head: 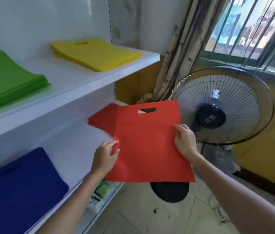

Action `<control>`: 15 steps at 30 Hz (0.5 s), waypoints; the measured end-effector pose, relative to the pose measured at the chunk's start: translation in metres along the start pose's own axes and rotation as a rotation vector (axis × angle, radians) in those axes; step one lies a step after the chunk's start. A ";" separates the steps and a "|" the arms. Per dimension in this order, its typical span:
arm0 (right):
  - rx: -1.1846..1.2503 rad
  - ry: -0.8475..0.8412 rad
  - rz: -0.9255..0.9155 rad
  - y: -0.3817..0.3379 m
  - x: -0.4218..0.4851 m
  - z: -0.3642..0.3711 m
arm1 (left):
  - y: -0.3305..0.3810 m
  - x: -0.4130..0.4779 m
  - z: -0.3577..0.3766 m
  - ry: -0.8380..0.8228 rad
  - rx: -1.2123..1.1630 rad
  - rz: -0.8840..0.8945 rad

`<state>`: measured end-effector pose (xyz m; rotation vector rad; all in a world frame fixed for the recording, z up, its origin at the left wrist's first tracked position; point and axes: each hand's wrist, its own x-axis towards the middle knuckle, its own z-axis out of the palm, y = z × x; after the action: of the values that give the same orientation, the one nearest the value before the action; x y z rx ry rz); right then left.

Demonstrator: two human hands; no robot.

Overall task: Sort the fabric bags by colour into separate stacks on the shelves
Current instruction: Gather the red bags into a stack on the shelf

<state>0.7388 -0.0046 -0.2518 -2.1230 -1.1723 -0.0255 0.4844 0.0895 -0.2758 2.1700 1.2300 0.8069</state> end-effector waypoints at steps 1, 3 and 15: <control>-0.006 -0.026 0.015 0.008 0.003 0.012 | -0.009 0.004 0.011 -0.019 0.001 -0.019; -0.017 -0.086 0.045 0.022 0.010 0.034 | -0.027 0.014 0.031 -0.039 -0.007 -0.046; -0.001 -0.234 0.128 0.075 0.076 0.147 | -0.094 0.085 0.107 -0.048 0.004 -0.211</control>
<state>0.7951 0.1114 -0.3795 -2.2422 -1.1637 0.2875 0.5414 0.1922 -0.3934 2.0087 1.4078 0.6614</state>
